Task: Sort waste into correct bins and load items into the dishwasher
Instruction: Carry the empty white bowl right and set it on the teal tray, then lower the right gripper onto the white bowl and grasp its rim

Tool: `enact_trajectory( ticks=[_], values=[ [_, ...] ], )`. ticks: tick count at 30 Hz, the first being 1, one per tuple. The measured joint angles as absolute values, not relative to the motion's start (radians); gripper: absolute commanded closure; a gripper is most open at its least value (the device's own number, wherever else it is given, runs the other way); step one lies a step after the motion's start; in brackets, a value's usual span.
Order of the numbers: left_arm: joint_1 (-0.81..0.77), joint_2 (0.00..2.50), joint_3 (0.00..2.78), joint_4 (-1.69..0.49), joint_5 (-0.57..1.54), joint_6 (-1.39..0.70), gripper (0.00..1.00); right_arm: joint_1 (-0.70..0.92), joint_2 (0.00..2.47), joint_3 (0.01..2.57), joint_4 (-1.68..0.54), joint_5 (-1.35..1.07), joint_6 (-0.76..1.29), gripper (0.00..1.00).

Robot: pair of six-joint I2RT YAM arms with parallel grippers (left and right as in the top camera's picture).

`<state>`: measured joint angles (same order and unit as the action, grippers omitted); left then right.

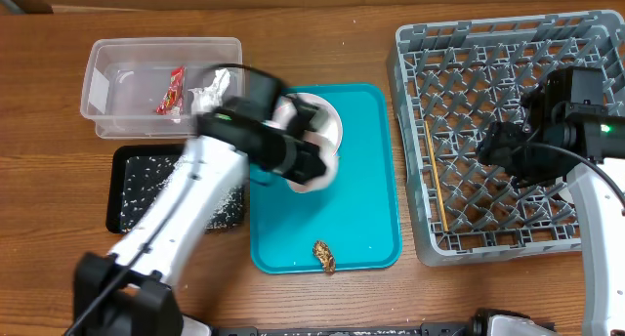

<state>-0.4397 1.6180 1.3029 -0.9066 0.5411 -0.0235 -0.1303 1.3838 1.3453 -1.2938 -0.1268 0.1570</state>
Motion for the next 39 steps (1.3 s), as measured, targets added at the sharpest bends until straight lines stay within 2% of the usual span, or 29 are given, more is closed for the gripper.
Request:
enact_trajectory(
  ticks=[6, 13, 14, 16, 18, 19, 24, 30, 39],
  values=[
    [-0.694, 1.726, 1.303, -0.853, 0.282, -0.154, 0.96, -0.130, 1.384, 1.345, -1.294, -0.126, 0.156, 0.31],
    [-0.757, 1.826, 1.303, -0.840, 0.171, -0.212, 0.95, -0.130, 1.384, 1.345, -1.294, -0.127, 0.156, 0.31],
    [-0.757, 1.826, 1.304, -0.839, 0.165, -0.213, 0.89, -0.130, 1.384, 1.345, -1.294, -0.127, 0.157, 0.31],
    [-0.755, 1.826, 1.306, -0.841, 0.156, -0.222, 0.70, -0.130, 1.384, 1.345, -1.294, -0.127, 0.157, 0.31],
    [-0.750, 1.826, 1.310, -0.854, 0.148, -0.229, 0.44, -0.130, 1.384, 1.345, -1.294, -0.126, 0.156, 0.31],
    [-0.748, 1.827, 1.318, -0.872, 0.146, -0.234, 0.39, -0.130, 1.384, 1.345, -1.294, -0.126, 0.156, 0.31],
    [-0.738, 1.827, 1.425, -0.977, 0.139, -0.237, 0.37, -0.130, 1.384, 1.345, -1.294, -0.127, 0.155, 0.25],
    [-0.704, 1.820, 1.618, -1.081, 0.117, -0.244, 0.36, -0.130, 1.384, 1.345, -1.278, -0.137, 0.156, 0.25],
    [-0.477, 1.649, 1.700, -1.239, 0.035, -0.291, 0.29, -0.060, 1.384, 1.345, -1.196, -0.315, 0.157, 0.25]
  ],
)
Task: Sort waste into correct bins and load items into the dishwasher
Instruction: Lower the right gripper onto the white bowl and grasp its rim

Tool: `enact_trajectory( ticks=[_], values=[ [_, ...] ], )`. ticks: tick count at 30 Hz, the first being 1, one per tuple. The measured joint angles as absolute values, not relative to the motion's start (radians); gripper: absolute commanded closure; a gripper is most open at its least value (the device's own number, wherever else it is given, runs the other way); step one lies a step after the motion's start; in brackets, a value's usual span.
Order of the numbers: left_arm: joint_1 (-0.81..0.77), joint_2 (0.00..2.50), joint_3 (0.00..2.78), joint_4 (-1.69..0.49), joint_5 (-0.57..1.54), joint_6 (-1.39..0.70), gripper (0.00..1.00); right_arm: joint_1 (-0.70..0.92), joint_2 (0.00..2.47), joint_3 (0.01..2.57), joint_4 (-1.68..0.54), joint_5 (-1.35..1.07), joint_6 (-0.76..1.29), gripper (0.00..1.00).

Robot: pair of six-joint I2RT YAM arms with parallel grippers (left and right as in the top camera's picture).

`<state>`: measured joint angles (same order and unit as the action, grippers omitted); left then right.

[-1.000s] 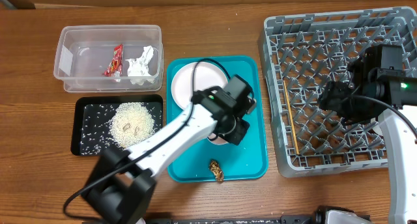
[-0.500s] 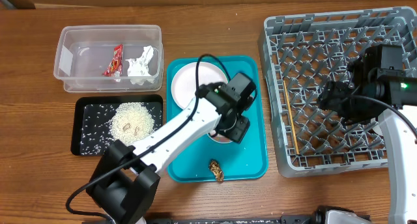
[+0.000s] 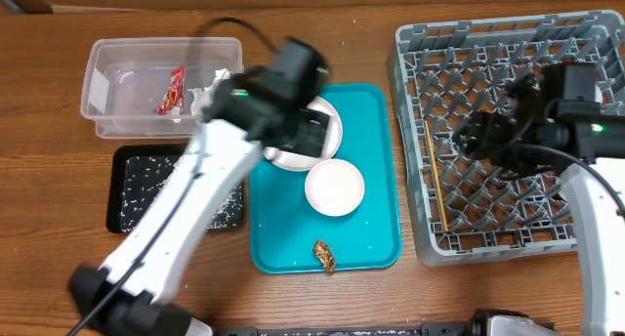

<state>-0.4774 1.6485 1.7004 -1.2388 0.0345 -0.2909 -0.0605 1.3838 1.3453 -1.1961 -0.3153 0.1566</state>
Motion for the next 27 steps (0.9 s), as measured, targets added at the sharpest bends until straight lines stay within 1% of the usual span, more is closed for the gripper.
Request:
enact_trajectory(
  ticks=[6, 7, 10, 14, 16, 17, 19, 27],
  values=[
    [-0.290, 1.605, 1.709, -1.364, 0.014, -0.331, 0.24, 0.154, 1.395, 1.345, -1.136, -0.356, 0.157, 0.25],
    [-0.267, 1.606, 1.709, -1.376, 0.013, -0.338, 0.20, 0.193, 1.406, 1.345, -1.133, -0.354, 0.157, 0.25],
    [-0.202, 1.606, 1.709, -1.393, 0.012, -0.362, 0.15, 0.285, 1.455, 1.345, -1.130, -0.325, 0.169, 0.25],
    [-0.148, 1.606, 1.709, -1.397, 0.015, -0.376, 0.13, 0.378, 1.557, 1.345, -1.129, -0.275, 0.213, 0.27],
    [-0.140, 1.606, 1.709, -1.398, 0.015, -0.381, 0.12, 0.407, 1.606, 1.345, -1.126, -0.259, 0.238, 0.28],
    [-0.139, 1.606, 1.709, -1.398, 0.015, -0.385, 0.10, 0.418, 1.630, 1.345, -1.126, -0.254, 0.248, 0.30],
    [-0.139, 1.606, 1.709, -1.398, 0.018, -0.389, 0.09, 0.438, 1.683, 1.345, -1.123, -0.247, 0.271, 0.31],
    [-0.139, 1.606, 1.709, -1.398, 0.019, -0.390, 0.07, 0.466, 1.843, 1.345, -1.109, -0.231, 0.304, 0.43]
  ],
)
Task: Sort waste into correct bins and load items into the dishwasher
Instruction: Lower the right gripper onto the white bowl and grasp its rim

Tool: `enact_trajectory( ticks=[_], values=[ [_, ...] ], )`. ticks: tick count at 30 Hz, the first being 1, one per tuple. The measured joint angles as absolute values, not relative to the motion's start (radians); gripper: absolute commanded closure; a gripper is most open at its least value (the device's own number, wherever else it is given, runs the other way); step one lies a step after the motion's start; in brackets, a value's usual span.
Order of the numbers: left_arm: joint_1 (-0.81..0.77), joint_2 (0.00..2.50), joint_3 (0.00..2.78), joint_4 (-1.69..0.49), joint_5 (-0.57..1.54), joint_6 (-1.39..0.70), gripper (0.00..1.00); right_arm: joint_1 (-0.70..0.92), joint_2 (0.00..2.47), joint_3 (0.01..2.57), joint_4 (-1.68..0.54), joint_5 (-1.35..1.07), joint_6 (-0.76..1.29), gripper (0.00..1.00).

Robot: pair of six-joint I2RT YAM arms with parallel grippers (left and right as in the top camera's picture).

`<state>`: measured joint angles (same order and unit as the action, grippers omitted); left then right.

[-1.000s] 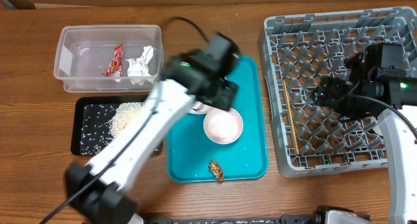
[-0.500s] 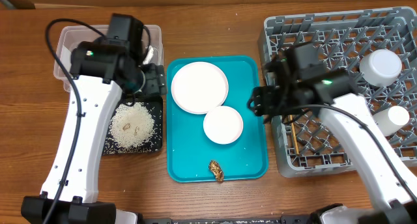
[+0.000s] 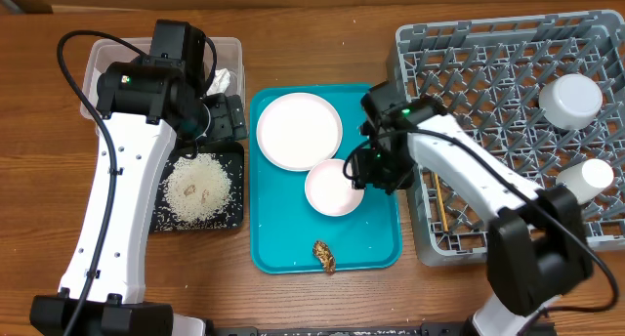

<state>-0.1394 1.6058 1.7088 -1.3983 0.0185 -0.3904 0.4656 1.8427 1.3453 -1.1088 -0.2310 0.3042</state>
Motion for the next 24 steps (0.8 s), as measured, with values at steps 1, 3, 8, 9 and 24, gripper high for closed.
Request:
enact_trajectory(
  ticks=[1, 3, 8, 9, 24],
  values=[
    [-0.139, 1.606, 1.709, -1.398, 0.019, -0.390, 0.07, 0.468, 1.857, 1.345, -1.106, -0.231, 0.307, 0.46],
    [-0.139, 1.606, 1.709, -1.398, 0.019, -0.390, 0.07, 0.473, 1.873, 1.345, -1.097, -0.229, 0.312, 0.53],
    [-0.139, 1.606, 1.709, -1.398, 0.019, -0.390, 0.07, 0.473, 1.892, 1.345, -1.082, -0.228, 0.316, 0.62],
    [-0.139, 1.606, 1.709, -1.398, 0.019, -0.390, 0.06, 0.473, 1.895, 1.345, -1.082, -0.228, 0.314, 0.64],
    [-0.139, 1.606, 1.709, -1.398, 0.019, -0.390, 0.05, 0.473, 1.929, 1.345, -1.077, -0.228, 0.315, 0.96]
  ],
)
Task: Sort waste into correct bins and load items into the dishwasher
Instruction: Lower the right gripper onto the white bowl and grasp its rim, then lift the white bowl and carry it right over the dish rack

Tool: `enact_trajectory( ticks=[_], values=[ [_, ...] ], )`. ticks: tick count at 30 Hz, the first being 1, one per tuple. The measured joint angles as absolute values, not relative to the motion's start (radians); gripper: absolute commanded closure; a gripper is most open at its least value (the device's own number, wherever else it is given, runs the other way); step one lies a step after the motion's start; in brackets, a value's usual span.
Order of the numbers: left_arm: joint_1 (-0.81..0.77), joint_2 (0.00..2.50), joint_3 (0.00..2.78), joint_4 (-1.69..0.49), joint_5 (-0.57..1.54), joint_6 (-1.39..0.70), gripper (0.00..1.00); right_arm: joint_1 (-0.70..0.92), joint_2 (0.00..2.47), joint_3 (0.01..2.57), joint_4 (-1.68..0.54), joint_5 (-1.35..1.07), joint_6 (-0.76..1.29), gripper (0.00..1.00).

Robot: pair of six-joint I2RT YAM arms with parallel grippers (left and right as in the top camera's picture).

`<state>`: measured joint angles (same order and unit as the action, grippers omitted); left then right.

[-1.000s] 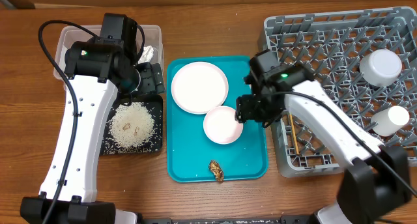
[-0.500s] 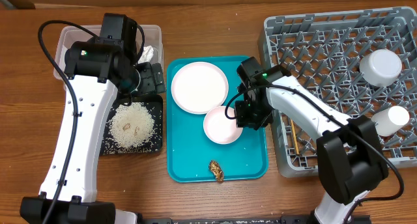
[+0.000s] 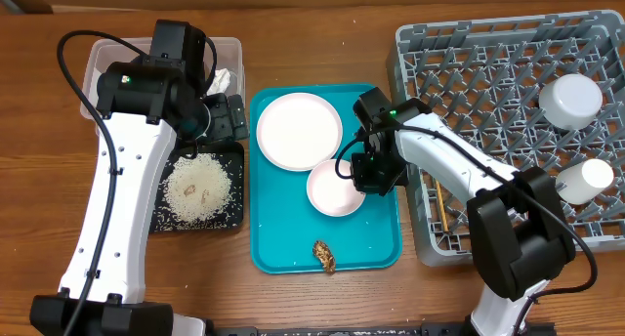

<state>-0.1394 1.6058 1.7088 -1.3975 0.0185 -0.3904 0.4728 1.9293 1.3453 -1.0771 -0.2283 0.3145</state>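
On the teal tray (image 3: 376, 248) lie a large white plate (image 3: 298, 131), a small white bowl (image 3: 332, 191) and a brown food scrap (image 3: 324, 257). My right gripper (image 3: 368, 175) is down at the bowl's right rim; its fingers are hidden under the wrist, so their state does not show. My left gripper (image 3: 227, 116) hangs open and empty between the clear bin (image 3: 117, 58) and the tray. The grey dish rack (image 3: 488, 92) holds two white cups (image 3: 570, 100) (image 3: 586, 180) and a chopstick (image 3: 437, 194).
A black tray (image 3: 230, 214) with a heap of rice (image 3: 198, 187) sits left of the teal tray, partly under my left arm. White crumpled paper (image 3: 222, 80) shows in the clear bin. The table's front edge runs below both trays.
My right gripper has shifted slightly left and up along the bowl's right rim. The bowl has barely moved. The left arm has not moved.
First my left gripper was at the white bowl over the teal tray's left side, the right arm over the rack. Then the bowl lay on the tray, left arm above the plate. Later the left arm was by the bin, rice heaped on the black tray, right gripper at the bowl.
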Motion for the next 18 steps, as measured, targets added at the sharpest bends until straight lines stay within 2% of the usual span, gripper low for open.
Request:
enact_trajectory(
  ticks=[12, 18],
  values=[
    [-0.139, 1.606, 1.709, -1.396, 0.019, -0.390, 0.04, 0.466, 1.908, 1.355, -1.142, -0.221, 0.314, 0.96],
    [-0.139, 1.606, 1.709, -1.393, 0.019, -0.390, 0.04, 0.430, 1.732, 1.435, -1.137, -0.122, 0.314, 0.96]
  ],
)
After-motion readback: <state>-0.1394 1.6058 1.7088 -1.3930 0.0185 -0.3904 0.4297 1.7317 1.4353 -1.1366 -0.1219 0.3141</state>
